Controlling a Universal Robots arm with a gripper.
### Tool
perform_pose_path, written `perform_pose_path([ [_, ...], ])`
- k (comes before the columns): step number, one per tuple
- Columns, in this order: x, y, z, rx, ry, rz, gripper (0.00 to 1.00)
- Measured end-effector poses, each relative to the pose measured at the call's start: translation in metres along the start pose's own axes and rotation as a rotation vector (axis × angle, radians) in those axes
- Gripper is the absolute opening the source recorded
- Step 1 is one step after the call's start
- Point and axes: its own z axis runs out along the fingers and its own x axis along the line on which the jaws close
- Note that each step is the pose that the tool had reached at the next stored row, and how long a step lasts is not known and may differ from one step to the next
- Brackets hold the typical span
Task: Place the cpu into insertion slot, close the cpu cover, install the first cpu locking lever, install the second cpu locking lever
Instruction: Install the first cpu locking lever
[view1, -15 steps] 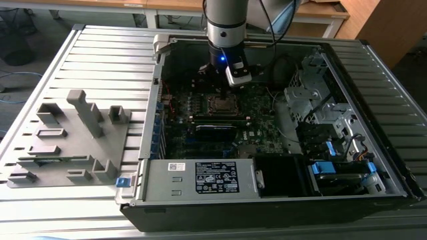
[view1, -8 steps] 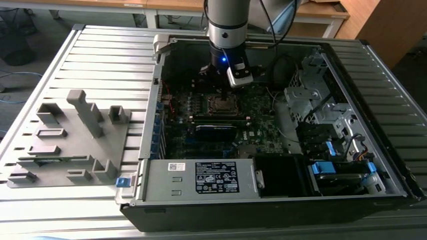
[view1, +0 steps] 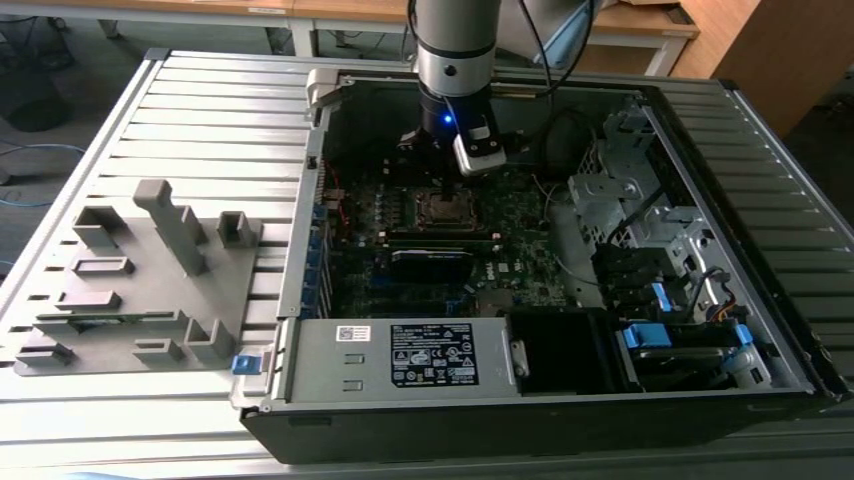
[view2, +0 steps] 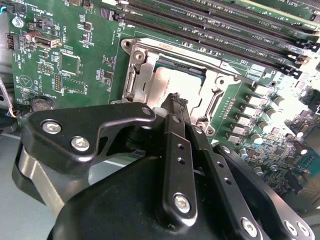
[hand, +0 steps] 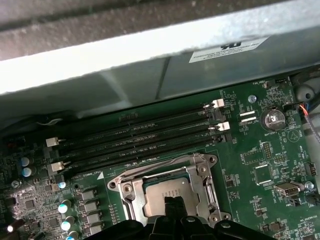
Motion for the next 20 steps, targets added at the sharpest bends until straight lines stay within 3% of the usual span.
perform_pose_path([
  [20,-0.0002,0.0001,0.0001,-0.0002,0.0007,-0.004,0.11],
])
